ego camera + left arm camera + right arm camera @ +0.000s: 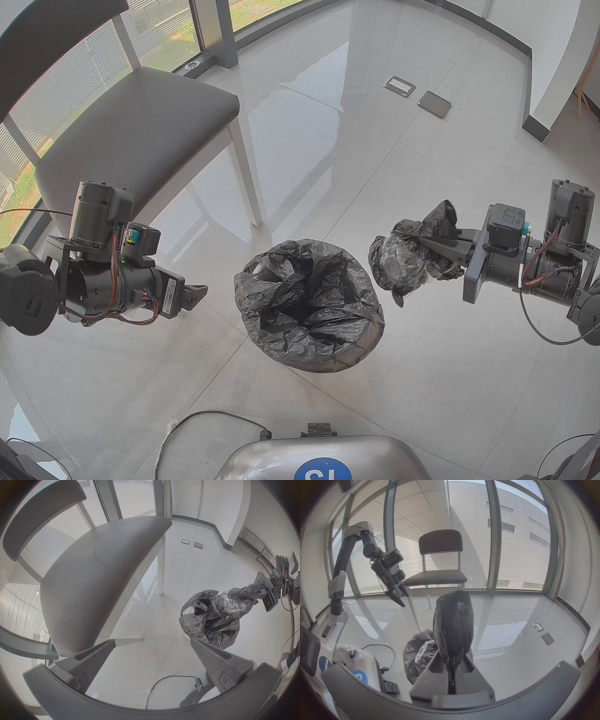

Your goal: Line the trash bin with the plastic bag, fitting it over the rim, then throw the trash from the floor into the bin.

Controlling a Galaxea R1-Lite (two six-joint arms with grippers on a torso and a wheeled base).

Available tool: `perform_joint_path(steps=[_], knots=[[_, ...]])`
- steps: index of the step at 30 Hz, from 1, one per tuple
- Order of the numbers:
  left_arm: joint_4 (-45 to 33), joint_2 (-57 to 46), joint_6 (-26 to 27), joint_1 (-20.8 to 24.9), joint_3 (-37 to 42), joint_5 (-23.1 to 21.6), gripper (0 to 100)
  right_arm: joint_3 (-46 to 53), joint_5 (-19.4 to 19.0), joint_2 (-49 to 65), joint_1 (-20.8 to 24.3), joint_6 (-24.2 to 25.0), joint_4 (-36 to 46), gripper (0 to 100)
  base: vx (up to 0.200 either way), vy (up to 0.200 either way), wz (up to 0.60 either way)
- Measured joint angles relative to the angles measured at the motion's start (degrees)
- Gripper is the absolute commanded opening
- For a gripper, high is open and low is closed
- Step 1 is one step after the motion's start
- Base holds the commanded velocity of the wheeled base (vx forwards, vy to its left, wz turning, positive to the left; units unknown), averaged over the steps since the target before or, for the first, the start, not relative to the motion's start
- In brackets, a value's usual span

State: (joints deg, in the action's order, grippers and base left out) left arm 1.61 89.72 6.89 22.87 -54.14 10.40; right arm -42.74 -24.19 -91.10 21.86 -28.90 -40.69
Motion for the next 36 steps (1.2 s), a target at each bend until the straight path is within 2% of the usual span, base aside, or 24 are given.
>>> perform_joint_path(steps=[7,12,22,28,36], knots=[[-0.05,-0.28,0.06,-1.12,0.28,0.02,100,-0.59,0.02,-2.95,6.91,0.33,-0.13,0,0.000,0.000,0.00],[-0.06,-0.69,0.06,-1.65,0.39,0.02,100,-3.84,-0.20,-6.11,9.12,0.37,-0.24,0,0.000,0.000,0.00],[-0.06,-2.27,0.06,-3.55,0.43,-0.15,100,-13.73,-3.16,-15.30,8.85,0.48,-0.24,0,0.000,0.000,0.00],[-0.16,-3.45,0.02,-4.94,0.98,-0.22,100,-18.66,-3.51,-20.33,8.66,0.79,-0.28,0,0.000,0.000,0.00],[-0.09,-4.39,0.00,-7.06,1.68,-0.69,100,-20.27,-3.73,-26.51,8.18,0.83,-2.99,0,0.000,0.000,0.00]])
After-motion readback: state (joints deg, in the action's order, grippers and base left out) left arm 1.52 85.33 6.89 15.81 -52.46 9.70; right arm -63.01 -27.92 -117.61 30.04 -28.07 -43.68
